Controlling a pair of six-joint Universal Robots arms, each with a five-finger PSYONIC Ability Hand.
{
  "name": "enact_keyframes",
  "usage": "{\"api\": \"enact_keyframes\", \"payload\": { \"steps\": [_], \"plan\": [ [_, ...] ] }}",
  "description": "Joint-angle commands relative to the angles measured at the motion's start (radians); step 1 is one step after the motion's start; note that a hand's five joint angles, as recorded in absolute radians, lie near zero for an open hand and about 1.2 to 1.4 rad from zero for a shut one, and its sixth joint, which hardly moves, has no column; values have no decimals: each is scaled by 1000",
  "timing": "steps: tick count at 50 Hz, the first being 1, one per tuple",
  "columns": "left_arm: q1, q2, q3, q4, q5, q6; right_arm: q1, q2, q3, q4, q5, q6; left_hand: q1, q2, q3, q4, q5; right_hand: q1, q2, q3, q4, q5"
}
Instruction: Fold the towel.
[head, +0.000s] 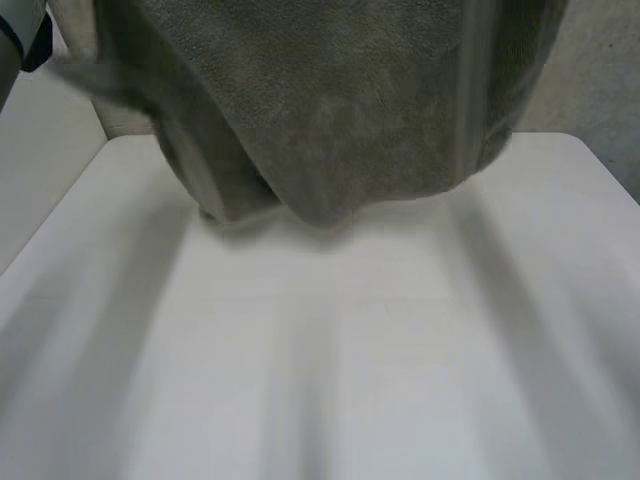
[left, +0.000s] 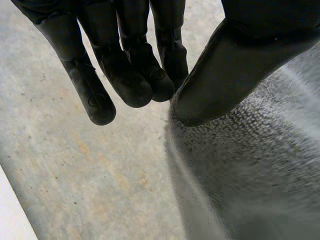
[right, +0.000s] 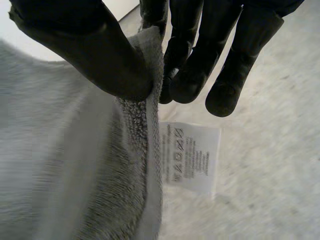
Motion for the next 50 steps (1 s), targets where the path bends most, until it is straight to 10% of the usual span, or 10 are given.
{"api": "enact_keyframes", "payload": {
  "steps": [1, 15, 27, 37, 50],
  "plan": [
    [15, 53, -302, -13, 87, 40, -4, 50, 95, 199, -165, -167, 38, 1, 2, 3, 15, 71, 90, 57, 61, 53],
    [20, 108, -976, 91, 173, 448, -101, 82, 384, 429, -188, -607, 38, 1, 2, 3, 15, 71, 90, 57, 61, 53],
    [9, 169, -1070, 203, 167, 418, -238, 38, 410, 406, -182, -488, -6, -43, -42, -41, -29, 71, 90, 57, 61, 53],
    [12, 133, -1076, 316, 165, 385, -351, 33, 501, 190, -78, -287, -672, -709, -708, -707, -695, 71, 90, 57, 61, 53],
    [25, 36, -1069, 313, 167, 391, -365, 131, 519, 130, -29, -301, -746, -783, -782, -781, -769, 71, 90, 57, 61, 53]
  ]
}}
